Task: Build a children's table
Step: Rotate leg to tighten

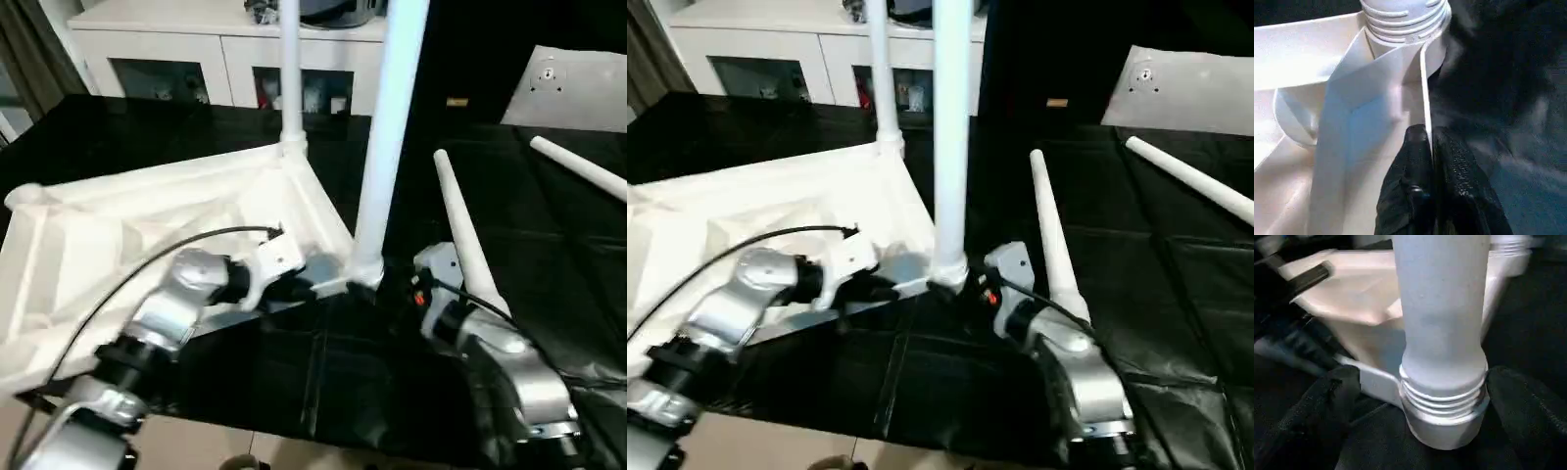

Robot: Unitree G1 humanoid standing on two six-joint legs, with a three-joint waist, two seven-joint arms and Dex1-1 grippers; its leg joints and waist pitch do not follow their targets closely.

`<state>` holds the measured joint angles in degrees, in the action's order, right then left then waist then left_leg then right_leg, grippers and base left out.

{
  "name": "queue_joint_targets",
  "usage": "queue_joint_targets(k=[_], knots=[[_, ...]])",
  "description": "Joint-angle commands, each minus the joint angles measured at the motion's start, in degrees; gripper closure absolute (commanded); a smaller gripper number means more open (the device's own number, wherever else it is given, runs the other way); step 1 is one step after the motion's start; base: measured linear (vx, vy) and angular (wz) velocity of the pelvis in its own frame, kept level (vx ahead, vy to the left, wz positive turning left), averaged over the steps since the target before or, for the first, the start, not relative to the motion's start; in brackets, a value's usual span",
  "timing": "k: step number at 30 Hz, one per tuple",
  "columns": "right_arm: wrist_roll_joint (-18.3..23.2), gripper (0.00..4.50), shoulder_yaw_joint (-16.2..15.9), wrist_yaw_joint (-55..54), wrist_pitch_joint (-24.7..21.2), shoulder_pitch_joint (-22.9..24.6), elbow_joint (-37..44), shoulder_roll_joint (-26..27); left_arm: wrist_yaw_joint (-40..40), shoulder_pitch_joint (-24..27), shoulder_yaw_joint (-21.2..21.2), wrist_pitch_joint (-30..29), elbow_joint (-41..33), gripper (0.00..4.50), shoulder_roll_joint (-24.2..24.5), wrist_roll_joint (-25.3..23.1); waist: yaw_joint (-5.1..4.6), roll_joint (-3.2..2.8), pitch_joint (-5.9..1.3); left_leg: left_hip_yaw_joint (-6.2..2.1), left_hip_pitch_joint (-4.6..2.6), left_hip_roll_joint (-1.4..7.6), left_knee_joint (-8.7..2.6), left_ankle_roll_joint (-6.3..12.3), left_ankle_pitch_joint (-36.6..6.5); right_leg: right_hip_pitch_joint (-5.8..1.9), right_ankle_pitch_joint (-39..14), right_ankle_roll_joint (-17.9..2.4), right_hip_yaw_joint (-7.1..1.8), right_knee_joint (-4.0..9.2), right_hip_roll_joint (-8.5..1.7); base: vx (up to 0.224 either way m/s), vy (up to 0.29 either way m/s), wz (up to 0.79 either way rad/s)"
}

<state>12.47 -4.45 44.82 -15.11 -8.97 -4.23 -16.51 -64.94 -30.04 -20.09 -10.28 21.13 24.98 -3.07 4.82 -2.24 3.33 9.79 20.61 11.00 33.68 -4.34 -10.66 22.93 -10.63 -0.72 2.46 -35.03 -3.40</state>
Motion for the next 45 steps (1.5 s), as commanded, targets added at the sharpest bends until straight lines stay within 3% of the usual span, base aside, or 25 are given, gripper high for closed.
queue_joint_targets(k=[1,4,6,7,12,21,31,39,43,44,45], knots=[[1.82,0.07,-1.20,6.37,-0.64,-2.29,1.13,-2.78,-6.48,-0.38,-3.59,3.56,1.01,4.50,2.41,-1.14,-0.03,0.51,-3.69,-0.51,-0.22,1.71,-3.87,2.15,-12.13,-2.72,-14.75,-10.14,-2.45,4.72,-4.13,0.000,0.000,0.00],[1.84,0.07,-3.18,11.84,-1.04,-4.38,-0.26,-5.97,-11.50,-0.99,-4.37,6.07,1.47,4.50,4.02,-0.42,0.18,0.90,-3.69,-0.40,-0.18,1.75,-3.80,2.52,-11.19,-2.76,-14.47,-10.34,-2.48,4.55,-4.19,0.000,0.000,0.00],[1.56,0.07,-4.01,13.66,-0.84,-5.17,-0.88,-6.82,-13.08,-1.33,-4.66,6.85,1.67,4.50,4.53,-0.20,0.59,0.65,-3.75,-0.31,-0.47,1.89,-3.70,2.38,-11.09,-2.50,-14.60,-10.79,-2.50,4.50,-4.26,0.000,0.000,0.00],[1.22,0.07,-4.93,15.50,-0.34,-6.01,-1.65,-7.64,-14.31,-1.77,-5.24,7.83,2.01,4.50,5.09,-0.35,0.56,1.06,-3.74,-0.25,-0.37,1.89,-3.72,2.43,-10.97,-2.56,-14.43,-10.81,-2.49,4.46,-4.18,0.000,0.000,0.00],[0.60,0.07,-7.06,19.36,0.79,-8.20,-3.91,-8.99,-16.74,-2.57,-6.44,10.26,2.91,4.50,5.99,-0.75,0.96,1.00,-3.96,-0.32,-0.30,1.98,-3.65,2.28,-10.17,-2.63,-12.78,-11.69,-2.32,4.05,-4.30,0.000,0.000,0.00],[-0.47,0.91,-10.27,23.98,2.46,-10.72,-6.72,-9.96,-17.92,-4.00,-6.72,12.61,5.31,4.50,5.34,-0.89,1.54,1.29,-4.09,-0.21,-0.22,2.04,-3.45,2.44,-9.21,-2.61,-12.21,-11.68,-2.31,3.86,-4.37,0.000,0.000,0.00],[-0.30,1.76,-10.79,25.08,2.55,-11.31,-7.68,-9.74,-18.20,-4.48,-6.92,13.70,6.47,4.50,5.30,-1.00,1.71,1.28,-4.15,-0.22,-0.15,1.99,-3.41,2.41,-9.17,-2.69,-11.86,-11.75,-2.26,3.78,-4.32,0.000,0.000,0.00],[1.50,1.89,-10.06,23.44,-0.38,-9.97,-6.83,-8.14,-15.80,-4.97,-5.37,12.22,8.25,4.50,3.62,-0.33,1.74,1.25,-4.09,-0.21,-0.16,1.99,-3.43,2.31,-9.48,-2.64,-12.85,-11.60,-2.24,3.92,-4.29,0.000,0.000,0.00],[1.22,1.90,-9.12,18.50,-1.24,-8.10,-5.83,-5.84,-11.01,-5.44,-3.98,8.57,9.05,4.50,1.41,-0.42,1.76,1.30,-3.74,-0.28,-0.50,1.97,-3.74,1.31,-12.38,-2.30,-17.78,-10.56,-2.24,4.56,-4.40,0.000,0.000,0.00],[0.46,1.91,-8.11,12.57,-2.67,-6.74,-5.24,-3.15,-7.15,-5.80,-2.59,5.42,9.34,4.50,-0.78,0.04,1.53,1.43,-3.61,-0.44,-0.55,1.93,-3.97,0.72,-14.11,-2.42,-21.00,-9.77,-2.24,4.83,-4.52,0.000,0.000,0.00],[0.19,1.91,-7.29,8.29,-4.18,-5.94,-4.75,-0.94,-4.22,-6.08,-1.54,2.83,9.21,4.50,-2.55,0.47,1.53,1.23,-3.31,-0.35,-0.96,1.91,-4.10,-0.06,-15.67,-1.81,-23.82,-9.06,-2.29,5.30,-4.41,0.000,0.000,0.00]])
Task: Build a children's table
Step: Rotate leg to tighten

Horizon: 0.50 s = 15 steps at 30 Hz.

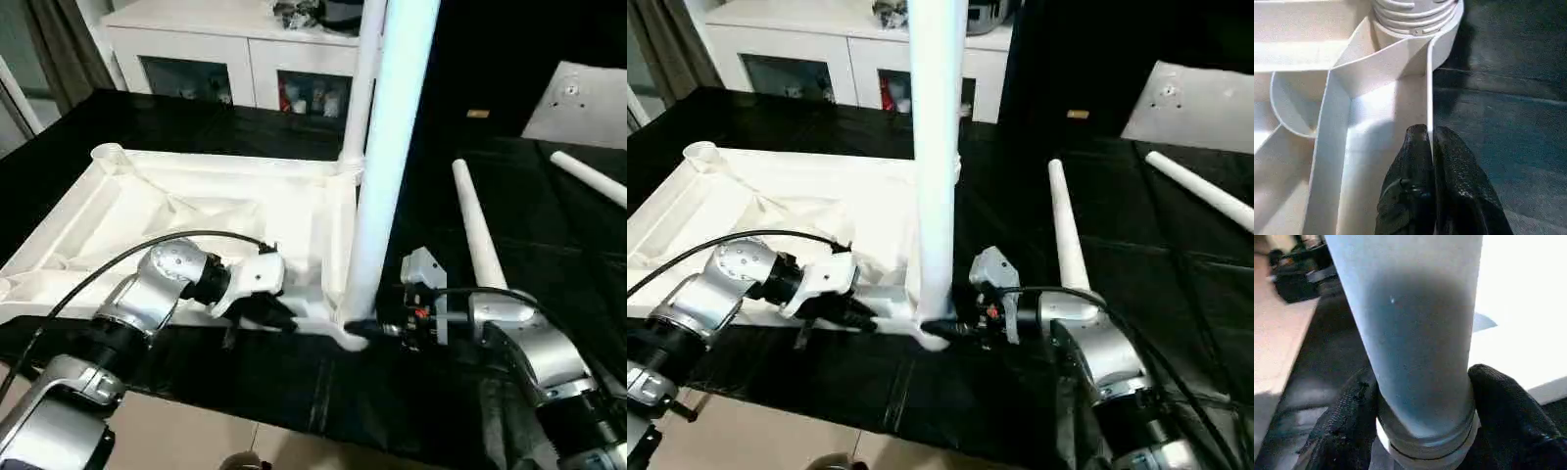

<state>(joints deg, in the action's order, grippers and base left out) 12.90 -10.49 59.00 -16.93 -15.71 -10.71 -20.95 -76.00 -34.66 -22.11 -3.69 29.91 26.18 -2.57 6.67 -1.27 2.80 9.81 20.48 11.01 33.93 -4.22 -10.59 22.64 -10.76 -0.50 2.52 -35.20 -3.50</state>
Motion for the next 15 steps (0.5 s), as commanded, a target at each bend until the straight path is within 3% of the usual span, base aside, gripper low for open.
queue_joint_targets(k=[1,2,3,5,6,9,10,12,14,15], knots=[[-0.24,1.91,-1.26,-5.90,-2.35,0.80,1.73,3.50,6.83,-1.46,0.48,-3.76,0.43,4.50,-3.75,-0.02,-0.45,0.34,-2.65,-0.43,-1.12,1.81,-4.33,-0.58,-17.25,-1.32,-26.05,-8.78,-2.34,5.77,-4.39,0.000,0.000,0.00],[-0.25,1.91,-0.86,-7.90,-3.21,1.16,2.03,4.59,8.22,-1.58,0.97,-4.95,0.28,4.50,-4.62,0.17,-0.70,0.54,-2.62,-0.69,-1.08,1.66,-4.47,-0.79,-18.37,-1.57,-28.58,-8.07,-2.13,5.91,-4.52,-0.056,0.011,-0.05],[-0.25,1.91,0.36,-13.39,-5.33,1.95,2.47,8.22,13.19,-2.16,2.26,-7.68,0.31,4.50,-7.85,0.13,-1.01,0.38,-2.58,-1.04,-1.02,1.69,-4.81,-1.32,-19.34,-1.63,-32.19,-5.94,-1.98,6.35,-4.62,0.000,0.000,0.00],[-0.72,1.91,1.07,-17.60,-6.27,2.35,2.46,10.96,17.74,-2.76,3.16,-9.18,0.86,4.50,-10.41,-0.40,-1.50,0.34,-2.40,-1.12,-1.63,1.49,-4.65,-1.58,-21.59,-1.05,-35.34,-4.95,-1.81,7.10,-4.65,0.000,0.000,0.00],[-0.93,1.91,1.26,-19.12,-6.71,2.39,2.38,11.92,19.68,-3.07,3.49,-9.61,1.29,4.50,-11.38,-0.73,-1.81,0.64,-2.48,-1.30,-1.56,1.32,-4.65,-1.50,-22.04,-1.24,-36.15,-4.30,-1.57,7.29,-4.66,0.000,0.000,0.00],[-2.14,1.91,2.99,-27.62,-8.47,1.86,0.75,16.54,29.48,-4.30,5.44,-12.14,2.81,4.50,-16.59,-1.61,-2.41,0.50,-2.54,-1.41,-1.32,1.15,-4.77,-0.67,-22.33,-1.30,-36.17,-3.50,-1.20,7.66,-4.66,0.000,0.000,0.00],[-2.58,1.91,4.08,-30.70,-9.15,1.37,-0.13,18.04,32.38,-4.68,6.06,-12.56,3.15,4.50,-18.13,-1.99,-2.51,0.20,-2.67,-1.45,-1.50,1.21,-4.88,-0.67,-22.44,-1.25,-34.94,-3.84,-1.02,7.69,-4.69,0.000,0.000,0.00],[-2.77,1.91,6.48,-35.64,-10.26,0.15,-2.22,20.33,36.31,-5.42,7.01,-12.59,3.97,4.50,-20.31,-2.29,-2.81,0.25,-2.71,-1.52,-1.32,1.28,-5.18,-0.44,-22.49,-1.43,-32.74,-4.33,-0.84,7.69,-4.73,0.000,0.000,0.00],[-2.98,1.91,7.63,-37.95,-9.54,-0.40,-2.72,21.45,37.35,-5.87,7.48,-12.37,4.17,4.50,-21.12,-2.62,-2.91,0.12,-2.82,-1.62,-1.58,1.40,-5.30,-0.42,-23.39,-1.46,-31.18,-4.69,-0.72,7.83,-4.82,0.000,0.000,0.00],[-3.05,1.23,7.82,-38.22,-8.90,-0.47,-2.77,21.64,37.25,-5.98,7.48,-11.99,4.24,4.50,-21.11,-2.67,-3.04,0.16,-2.86,-1.62,-1.39,1.44,-5.44,-0.29,-23.18,-1.64,-30.03,-4.84,-0.75,7.78,-4.85,0.000,0.000,0.00]])
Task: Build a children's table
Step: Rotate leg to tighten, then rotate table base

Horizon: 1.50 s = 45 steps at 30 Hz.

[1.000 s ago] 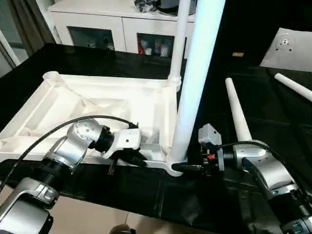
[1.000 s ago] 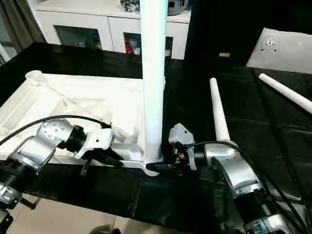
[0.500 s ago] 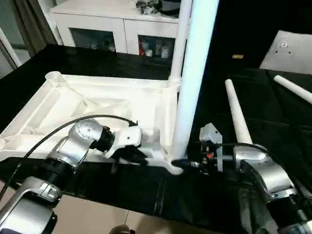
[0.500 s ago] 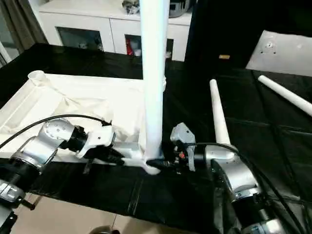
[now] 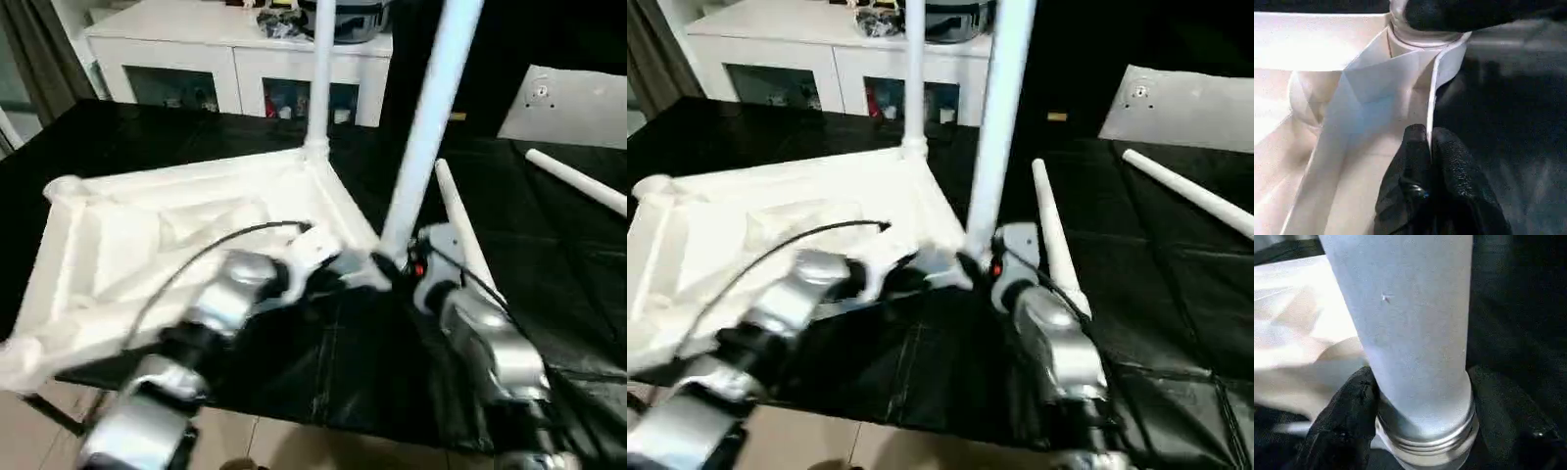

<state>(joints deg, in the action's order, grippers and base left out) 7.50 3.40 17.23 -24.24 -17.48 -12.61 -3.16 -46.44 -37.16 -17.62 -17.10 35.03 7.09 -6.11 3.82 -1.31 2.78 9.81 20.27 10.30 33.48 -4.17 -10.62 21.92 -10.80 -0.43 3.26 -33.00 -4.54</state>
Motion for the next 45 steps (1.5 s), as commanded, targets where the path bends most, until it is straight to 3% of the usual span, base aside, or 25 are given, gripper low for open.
queue_joint_targets(k=[1,3,5,6,7,11,13,14,15,17,20,21,25,26,27,28,30,31,32,33,35,36,37,39,45], knots=[[2.22,1.23,-5.52,2.73,-1.11,1.27,-0.81,4.31,7.05,-3.59,2.74,2.17,-0.79,4.50,-1.75,0.65,-0.28,0.25,-3.08,-1.63,-0.59,2.24,-5.21,0.07,-21.30,-1.43,-26.15,-5.53,-1.67,5.20,-3.80,0.000,0.000,0.00],[2.50,1.17,-4.69,1.99,-0.51,1.43,-0.38,4.86,5.77,-3.61,2.04,4.03,-0.68,4.50,-0.95,0.08,-0.48,0.30,-3.06,-1.33,-0.53,2.19,-5.15,0.50,-20.61,-1.18,-22.58,-6.81,-1.94,4.82,-3.73,0.000,0.000,0.00],[2.45,0.78,-3.85,1.28,0.61,2.04,0.56,4.93,3.09,-3.25,0.70,7.00,-0.48,4.50,0.83,-0.79,-0.98,0.07,-3.30,-1.59,0.44,2.16,-5.36,1.06,-18.09,-2.02,-19.02,-7.41,-1.93,4.16,-3.88,0.000,0.000,0.00],[2.45,0.74,-3.81,1.40,0.87,2.18,0.81,4.91,2.61,-3.19,0.38,7.81,-0.37,4.50,1.20,-1.01,-1.13,0.03,-3.45,-1.61,0.36,2.27,-5.32,1.09,-17.99,-2.00,-18.00,-7.74,-1.90,4.09,-3.82,0.000,0.000,0.00],[1.62,0.68,-4.05,1.01,1.51,2.79,2.05,4.56,1.63,-2.97,-0.30,10.01,0.15,4.50,2.20,-1.64,-1.29,0.19,-3.96,-1.30,0.28,2.26,-4.72,1.62,-15.29,-1.88,-12.60,-9.38,-2.00,3.62,-3.84,0.000,0.000,0.00],[0.35,0.30,-4.47,0.77,2.78,4.09,5.05,3.05,-0.48,-2.67,-0.87,15.17,1.08,4.50,3.37,-1.72,-0.72,0.15,-4.50,-0.63,0.67,2.08,-3.66,4.86,-5.89,-2.02,0.47,-12.93,-1.87,2.18,-3.73,0.042,-0.022,0.03],[0.08,0.13,-3.57,-0.07,2.56,4.80,7.00,2.66,-0.21,-2.84,-0.75,16.41,1.82,4.50,3.50,-1.80,-0.31,0.38,-4.56,-0.50,0.77,2.15,-3.44,6.50,-3.05,-2.20,4.17,-14.22,-1.79,1.64,-3.80,0.028,-0.014,0.00],[0.02,0.13,-3.21,-0.34,2.40,5.28,8.25,2.49,0.04,-3.06,-0.51,16.97,2.47,4.50,3.49,-1.59,-0.17,0.18,-4.55,-0.48,0.68,2.17,-3.39,6.67,-2.81,-2.13,4.36,-14.28,-1.81,1.63,-3.80,0.000,0.000,0.00],[0.06,0.00,-3.19,-0.31,2.12,5.54,8.94,2.35,-0.10,-3.11,-0.03,16.87,2.52,4.06,3.28,-0.95,-0.05,0.16,-4.53,-0.45,0.57,2.29,-3.41,6.82,-3.11,-2.02,3.92,-14.49,-1.78,1.66,-3.80,0.000,0.000,0.00],[-0.19,0.00,-3.43,-0.33,1.62,6.38,11.07,1.66,0.09,-3.31,1.96,16.64,2.71,4.06,2.30,1.21,0.15,0.17,-4.47,-0.45,0.57,2.40,-3.42,6.69,-3.52,-2.01,3.02,-14.48,-1.78,1.66,-3.75,0.000,0.000,0.00],[-0.04,0.00,-3.71,-0.38,0.39,7.18,13.56,0.76,-0.29,-3.42,3.95,15.58,1.84,3.64,1.37,3.74,0.34,0.26,-4.13,-0.42,0.57,2.50,-3.66,5.95,-5.90,-1.85,-0.38,-14.52,-1.69,1.94,-3.75,0.000,0.000,0.00],[0.20,0.00,-4.27,0.16,-0.59,7.68,14.94,0.02,0.28,-3.53,5.43,14.77,1.39,3.60,1.24,5.15,0.34,0.35,-3.79,-0.43,0.50,2.44,-3.89,4.83,-9.46,-1.77,-5.55,-13.33,-1.75,2.49,-3.85,0.000,0.000,0.00],[0.63,0.00,-5.32,1.07,-2.89,8.94,17.67,-1.18,2.52,-3.36,8.98,11.06,-0.55,3.53,2.79,7.32,0.13,0.38,-3.51,-0.52,0.50,2.39,-4.22,3.00,-13.32,-1.62,-11.82,-11.34,-1.80,3.11,-3.85,0.000,0.000,0.00],[0.56,0.00,-6.24,1.98,-4.04,9.60,18.89,-1.83,3.55,-2.82,10.14,8.81,-1.92,3.53,5.18,6.73,-0.15,0.14,-3.28,-0.71,0.52,2.20,-4.42,2.06,-15.82,-1.65,-16.28,-9.93,-1.73,3.48,-3.85,0.000,0.000,0.00],[0.31,0.00,-8.29,3.81,-5.74,10.48,20.27,-2.99,5.56,-1.87,11.69,5.86,-3.51,3.53,10.01,4.57,-0.55,0.31,-3.23,-0.97,0.84,2.16,-4.63,1.50,-16.37,-1.86,-17.69,-8.51,-1.68,3.46,-3.70,0.000,0.000,0.00],[0.22,0.00,-8.91,4.29,-6.13,10.70,20.59,-3.27,6.45,-1.62,12.26,4.99,-3.79,3.53,11.52,3.78,-0.63,-0.09,-3.26,-1.17,0.86,2.16,-4.74,1.06,-16.64,-1.93,-18.01,-7.87,-1.64,3.30,-3.65,0.000,0.000,0.00],[0.24,0.00,-9.40,4.60,-6.49,10.86,20.88,-3.49,7.20,-1.46,12.79,4.34,-3.93,3.53,12.63,3.23,-1.41,-0.03,-3.11,-1.05,0.43,1.91,-4.66,0.46,-18.39,-1.31,-20.91,-6.54,-1.65,3.92,-3.48,0.000,0.000,0.00],[0.92,0.00,-11.02,5.67,-8.55,10.98,21.27,-3.71,10.26,-0.55,14.76,1.69,-4.34,3.53,18.10,0.18,-1.34,-0.18,-3.18,-1.09,-0.07,2.09,-4.53,0.03,-18.70,-0.92,-21.89,-6.72,-1.82,3.97,-3.48,0.000,0.000,0.00],[0.92,0.00,-11.02,5.67,-8.55,10.98,21.27,-3.71,10.26,-0.55,14.76,1.69,-4.34,3.53,18.10,0.18,-1.47,-0.22,-3.07,-1.16,0.26,2.08,-4.73,0.00,-18.42,-1.03,-21.77,-6.54,-1.83,3.91,-3.43,0.000,0.000,0.00],[0.59,0.00,-12.59,5.98,-9.93,10.87,20.78,-3.92,12.51,0.75,16.25,-0.91,-5.04,3.81,24.08,-2.84,-1.42,-0.14,-3.22,-1.15,0.08,2.19,-4.74,-0.31,-18.42,-0.86,-21.20,-6.51,-1.81,3.90,-3.34,0.000,0.000,0.00],[0.51,0.00,-12.86,5.88,-10.41,10.84,20.58,-3.92,13.08,1.16,16.55,-1.52,-5.36,3.89,25.59,-3.51,-1.64,-0.33,-3.19,-1.37,0.48,2.16,-4.92,-0.61,-17.99,-1.08,-19.28,-6.79,-1.84,3.32,-3.25,0.000,0.000,0.00],[-0.20,0.00,-13.51,5.68,-10.76,10.63,20.05,-4.25,13.58,1.94,17.01,-3.33,-6.08,3.92,28.02,-4.18,-1.49,-0.39,-3.41,-1.27,-0.09,2.37,-4.80,-1.12,-17.74,-0.65,-16.59,-7.62,-1.97,3.18,-3.18,0.000,0.000,0.00],[-0.20,0.00,-13.51,5.68,-10.76,10.63,20.05,-4.25,13.58,1.94,17.01,-3.33,-6.08,4.02,28.02,-4.18,-1.49,-0.39,-3.41,-1.27,-0.09,2.37,-4.80,-1.12,-17.74,-0.65,-16.59,-7.62,-1.97,3.18,-3.18,0.000,0.000,0.00],[-0.80,0.00,-14.50,5.69,-11.95,9.62,18.19,-4.33,14.24,4.53,17.44,-8.16,-7.90,4.26,34.03,-6.39,-1.26,-0.57,-3.28,-1.13,0.07,2.31,-4.93,-1.46,-17.56,-0.73,-13.97,-9.14,-2.09,2.71,-3.14,0.000,0.000,0.00],[-1.88,0.00,-15.69,5.27,-11.93,6.38,13.69,-3.53,14.21,7.90,14.82,-11.09,-6.77,4.43,37.80,-10.35,-0.53,-0.84,-3.18,-1.11,-0.32,2.33,-5.00,-2.34,-19.02,-0.41,-14.82,-9.15,-2.30,2.86,-3.39,0.000,0.000,0.00]])
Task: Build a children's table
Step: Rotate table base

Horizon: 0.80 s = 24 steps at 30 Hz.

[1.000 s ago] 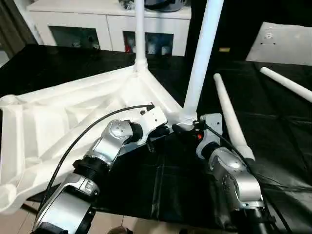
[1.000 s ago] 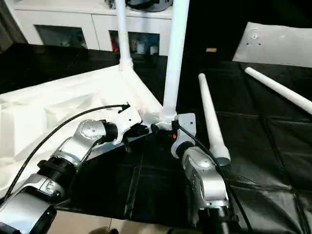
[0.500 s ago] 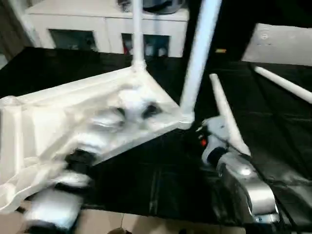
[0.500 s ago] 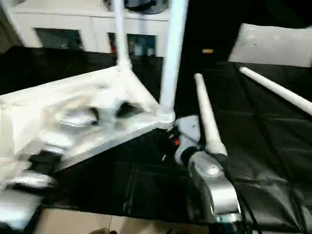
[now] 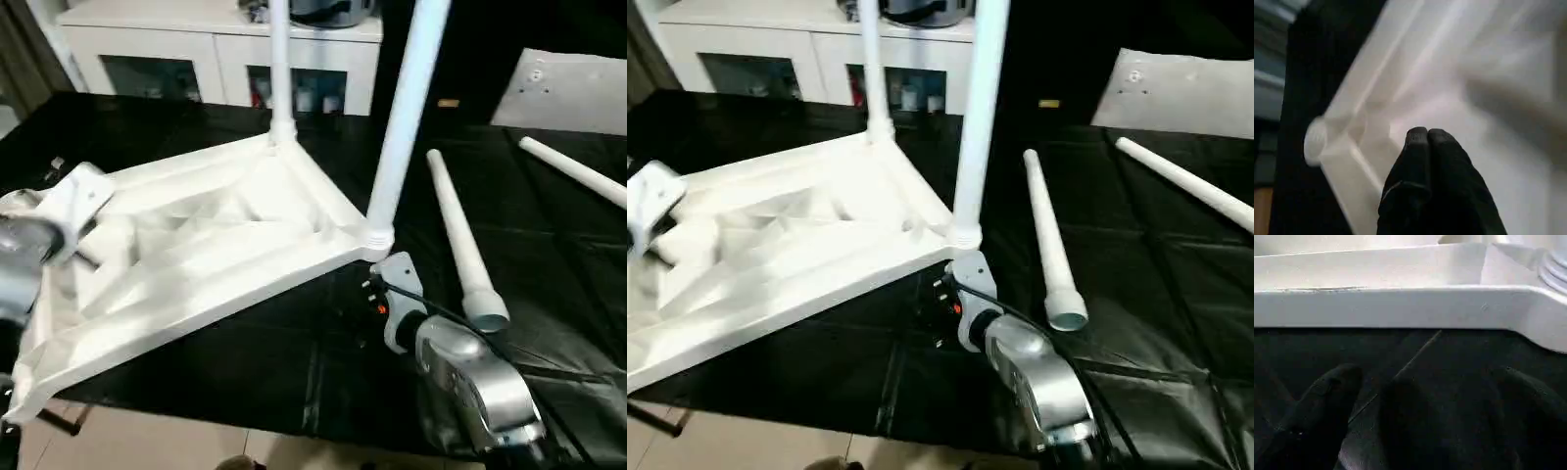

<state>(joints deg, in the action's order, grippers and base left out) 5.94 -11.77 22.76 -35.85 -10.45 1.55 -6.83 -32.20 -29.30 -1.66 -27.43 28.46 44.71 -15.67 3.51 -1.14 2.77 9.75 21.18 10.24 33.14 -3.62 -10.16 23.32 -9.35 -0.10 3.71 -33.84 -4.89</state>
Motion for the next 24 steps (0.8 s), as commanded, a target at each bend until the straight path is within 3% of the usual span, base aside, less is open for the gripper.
queue_joint_targets(k=[1,5,8,14,18,24], knots=[[-0.28,0.00,-0.78,-0.20,0.00,-1.43,-1.64,0.48,-0.77,0.60,-0.89,-1.67,-0.31,4.43,-0.53,0.29,-0.10,-1.12,-3.22,-1.05,-1.33,2.36,-4.61,-3.05,-19.88,-1.76,-16.54,-9.54,-2.76,3.69,-3.12,0.000,0.000,0.00],[-0.68,0.00,-0.85,-0.88,2.14,-4.49,-6.76,1.82,-5.32,2.55,-2.18,-3.46,-1.72,4.43,-2.17,3.86,-0.17,-1.03,-3.17,-1.23,-1.00,2.27,-4.73,-3.45,-21.06,-1.97,-18.03,-9.63,-2.73,3.82,-3.33,0.000,0.000,0.00],[-0.86,0.00,-0.24,-1.57,3.76,-6.54,-10.40,2.90,-8.51,3.25,-2.80,-4.20,-2.51,4.43,-3.23,5.79,-0.17,-1.06,-3.25,-1.18,-1.23,2.26,-4.58,-3.58,-21.47,-1.75,-18.29,-10.20,-2.79,3.93,-3.46,0.000,0.000,0.00],[-1.22,0.00,0.82,-2.19,7.10,-11.35,-19.05,4.65,-22.24,8.67,-5.73,-10.53,-13.26,4.43,-2.12,12.59,-0.26,-1.00,-3.37,-1.06,-1.01,2.42,-4.61,-3.23,-18.28,-2.12,-13.98,-11.62,-2.82,3.21,-3.32,0.000,0.000,0.00],[-1.30,0.00,1.12,-2.36,9.02,-13.69,-22.75,4.86,-31.39,12.49,-7.31,-9.63,-22.78,4.43,-0.74,20.07,-0.48,-0.89,-3.32,-0.93,-0.98,2.29,-4.59,-2.85,-18.50,-2.22,-13.95,-12.12,-2.74,3.12,-3.27,0.000,0.000,0.00],[-1.51,0.00,1.92,-2.31,10.26,-14.98,-24.33,4.83,-33.82,12.53,-7.14,-14.59,-29.34,4.43,-4.44,25.53,-0.81,-0.74,-3.16,-0.67,-1.10,2.11,-4.50,-2.66,-18.95,-2.25,-16.30,-11.65,-2.74,3.45,-3.01,0.000,0.000,0.00]])
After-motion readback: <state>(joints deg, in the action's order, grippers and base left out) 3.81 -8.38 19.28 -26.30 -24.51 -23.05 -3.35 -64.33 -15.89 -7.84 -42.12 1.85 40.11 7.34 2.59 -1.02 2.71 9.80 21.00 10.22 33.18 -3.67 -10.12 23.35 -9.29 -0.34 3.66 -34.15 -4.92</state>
